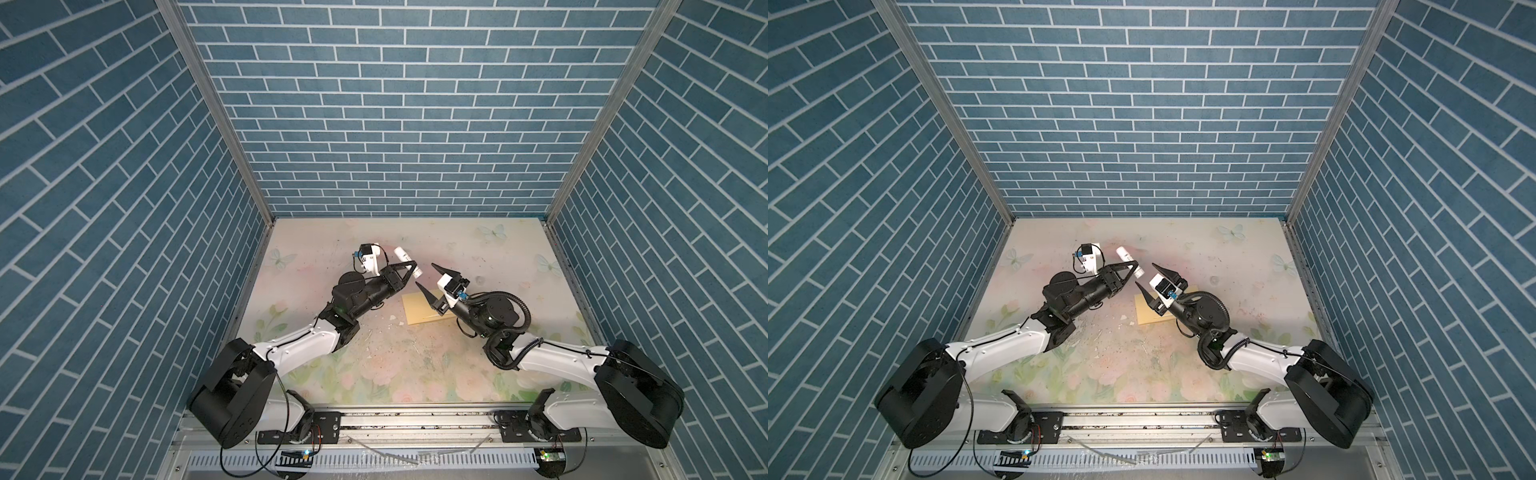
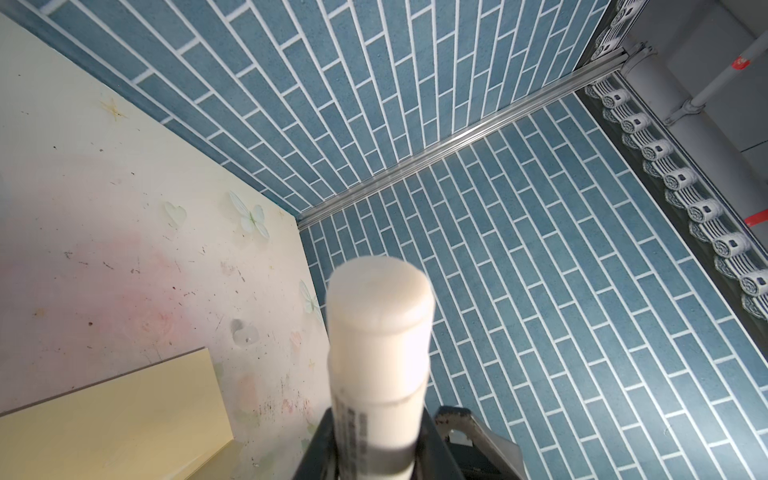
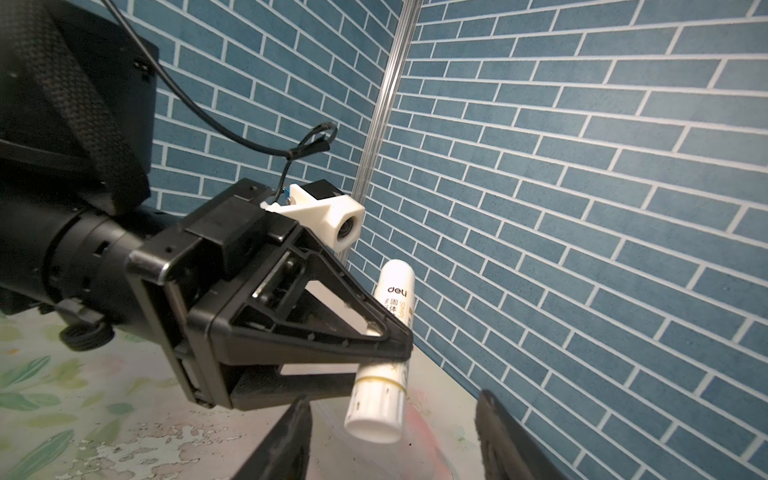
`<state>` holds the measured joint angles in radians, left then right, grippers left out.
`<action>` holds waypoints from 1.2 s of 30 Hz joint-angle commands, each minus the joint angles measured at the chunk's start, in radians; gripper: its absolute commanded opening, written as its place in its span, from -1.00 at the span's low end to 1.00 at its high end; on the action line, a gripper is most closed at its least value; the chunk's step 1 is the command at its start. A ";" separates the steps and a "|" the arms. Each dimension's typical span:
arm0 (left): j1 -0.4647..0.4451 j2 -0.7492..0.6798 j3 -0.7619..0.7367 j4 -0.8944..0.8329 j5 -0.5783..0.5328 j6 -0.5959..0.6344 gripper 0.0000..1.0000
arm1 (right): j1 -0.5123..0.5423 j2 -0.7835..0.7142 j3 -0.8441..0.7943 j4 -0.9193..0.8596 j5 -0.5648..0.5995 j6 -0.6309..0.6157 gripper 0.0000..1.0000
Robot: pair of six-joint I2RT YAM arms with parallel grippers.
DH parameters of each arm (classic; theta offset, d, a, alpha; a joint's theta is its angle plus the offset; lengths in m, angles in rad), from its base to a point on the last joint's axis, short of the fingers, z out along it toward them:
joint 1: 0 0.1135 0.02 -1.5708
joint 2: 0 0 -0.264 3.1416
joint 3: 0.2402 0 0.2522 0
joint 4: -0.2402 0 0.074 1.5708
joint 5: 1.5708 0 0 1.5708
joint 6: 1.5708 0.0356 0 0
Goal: Place the letter into the envelope and seal it
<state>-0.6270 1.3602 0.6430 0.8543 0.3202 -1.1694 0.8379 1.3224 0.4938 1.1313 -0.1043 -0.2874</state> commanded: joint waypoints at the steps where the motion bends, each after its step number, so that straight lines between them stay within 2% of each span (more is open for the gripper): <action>1: 0.004 0.002 0.021 0.048 0.019 -0.003 -1.00 | 0.012 0.017 0.006 0.008 -0.013 -0.035 0.11; 12: 0.005 0.000 0.021 0.049 0.019 -0.006 -1.00 | 0.032 0.090 0.058 0.062 0.055 -0.064 -0.23; 24: 0.005 0.008 0.025 0.052 0.021 -0.007 -1.00 | 0.046 0.125 0.081 0.094 0.090 -0.056 -0.32; 31: 0.006 0.008 0.026 0.055 0.023 -0.007 -1.00 | 0.047 0.146 0.099 0.115 0.117 -0.013 -0.47; 36: 0.004 0.008 0.020 0.066 0.021 -0.006 -1.00 | 0.047 0.166 0.102 0.186 0.156 0.087 -0.69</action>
<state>-0.6189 1.3636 0.6430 0.8879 0.3149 -1.1816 0.8791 1.4738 0.5495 1.2247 0.0135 -0.2783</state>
